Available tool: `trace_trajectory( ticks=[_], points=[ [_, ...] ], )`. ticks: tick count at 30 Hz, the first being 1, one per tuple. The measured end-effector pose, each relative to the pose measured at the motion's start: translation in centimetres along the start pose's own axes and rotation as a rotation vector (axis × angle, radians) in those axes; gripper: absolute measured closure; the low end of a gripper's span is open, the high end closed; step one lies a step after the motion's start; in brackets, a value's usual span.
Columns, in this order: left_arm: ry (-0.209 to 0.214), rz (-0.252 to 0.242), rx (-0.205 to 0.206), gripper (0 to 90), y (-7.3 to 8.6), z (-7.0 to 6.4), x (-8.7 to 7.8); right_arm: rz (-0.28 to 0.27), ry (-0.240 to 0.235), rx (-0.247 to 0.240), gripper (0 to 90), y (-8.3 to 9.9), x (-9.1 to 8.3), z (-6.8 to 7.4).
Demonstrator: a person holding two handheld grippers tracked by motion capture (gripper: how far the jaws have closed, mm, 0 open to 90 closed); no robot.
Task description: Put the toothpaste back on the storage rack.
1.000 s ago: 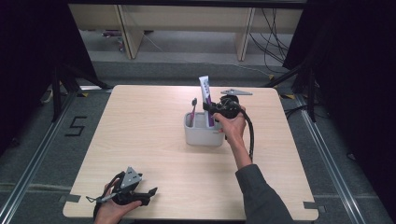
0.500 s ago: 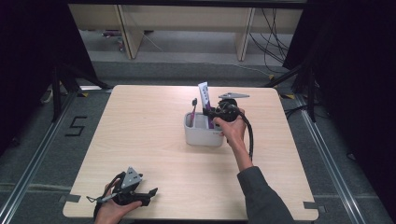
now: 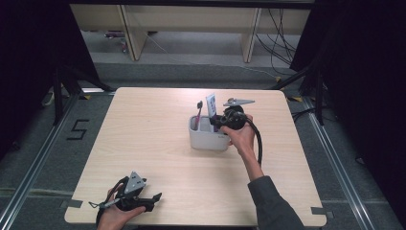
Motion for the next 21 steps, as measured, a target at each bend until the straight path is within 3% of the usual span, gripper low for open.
trace_trajectory(
  ticks=[3,5,6,9,13,19,20,21],
  points=[
    [-0.001,0.0,0.001,22.1,0.0,0.0,0.0,-0.005,-0.03,0.022,66.9,0.3,-0.2,0.5],
    [0.0,0.007,0.006,22.1,0.1,0.0,-0.1,-0.05,-0.019,0.035,63.2,-0.1,-0.7,0.5],
    [0.002,0.008,0.005,22.1,0.1,0.0,0.0,-0.067,-0.038,0.046,61.8,-0.3,-1.0,0.7],
    [-0.003,0.013,0.003,22.1,0.1,0.0,0.0,-0.079,-0.019,0.012,55.8,-0.6,-1.6,0.6],
    [-0.004,0.012,0.003,22.1,0.1,0.0,0.0,-0.072,-0.023,0.037,54.6,-0.5,-2.2,0.9],
    [0.0,0.008,0.004,22.1,0.1,0.0,0.0,-0.084,-0.021,0.034,51.5,-0.5,-2.7,0.5],
    [-0.001,0.01,0.004,22.1,0.1,0.0,0.0,-0.077,-0.025,0.067,50.5,-0.4,-2.9,0.8],
    [-0.002,0.01,0.004,22.1,0.1,0.0,0.0,-0.086,-0.027,0.047,49.6,-0.5,-3.0,0.6]
  ],
)
Point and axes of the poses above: each handheld gripper's, and its own axes: x roughly forward along the jaws, y roughly out of its underside, z roughly to its left, the point moved 10 cm from there along x, roughly forward along the jaws, and after that the axes turned 4 degrees about y, right-handed, at the moved point
